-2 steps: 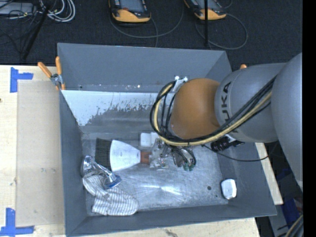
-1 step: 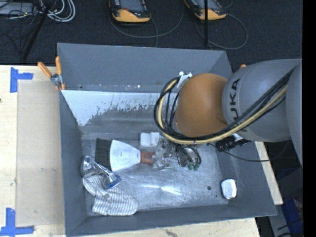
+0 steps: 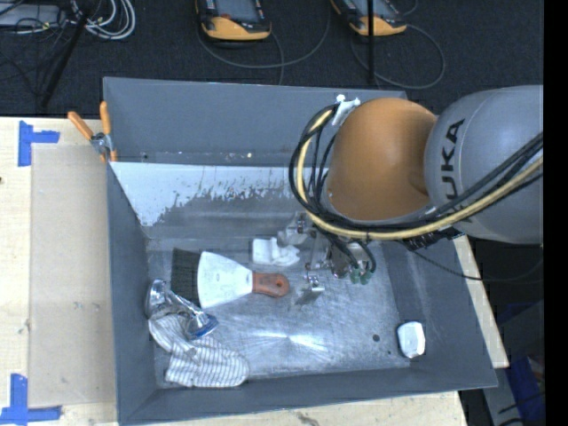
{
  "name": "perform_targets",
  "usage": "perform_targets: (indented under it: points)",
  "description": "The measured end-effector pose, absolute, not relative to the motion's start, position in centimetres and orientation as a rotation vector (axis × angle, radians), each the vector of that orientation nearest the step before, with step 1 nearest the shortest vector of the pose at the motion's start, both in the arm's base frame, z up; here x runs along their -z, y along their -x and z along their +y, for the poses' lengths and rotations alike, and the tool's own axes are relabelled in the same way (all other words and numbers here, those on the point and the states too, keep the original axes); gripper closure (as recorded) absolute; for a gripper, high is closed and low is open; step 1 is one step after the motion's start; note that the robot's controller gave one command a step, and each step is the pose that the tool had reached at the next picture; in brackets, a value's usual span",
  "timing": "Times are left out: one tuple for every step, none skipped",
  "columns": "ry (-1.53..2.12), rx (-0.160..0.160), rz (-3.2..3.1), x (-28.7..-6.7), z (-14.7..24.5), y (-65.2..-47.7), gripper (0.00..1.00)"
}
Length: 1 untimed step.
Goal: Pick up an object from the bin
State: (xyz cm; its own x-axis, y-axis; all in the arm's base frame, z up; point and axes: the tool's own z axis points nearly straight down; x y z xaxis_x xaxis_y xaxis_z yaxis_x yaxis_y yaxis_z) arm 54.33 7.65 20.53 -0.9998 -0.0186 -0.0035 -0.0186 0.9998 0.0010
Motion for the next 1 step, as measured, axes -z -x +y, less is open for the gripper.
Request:
perform_targets:
  points:
    - [0.029, -0.001, 3.142, -19.83, 7.72, -54.38, 0.0]
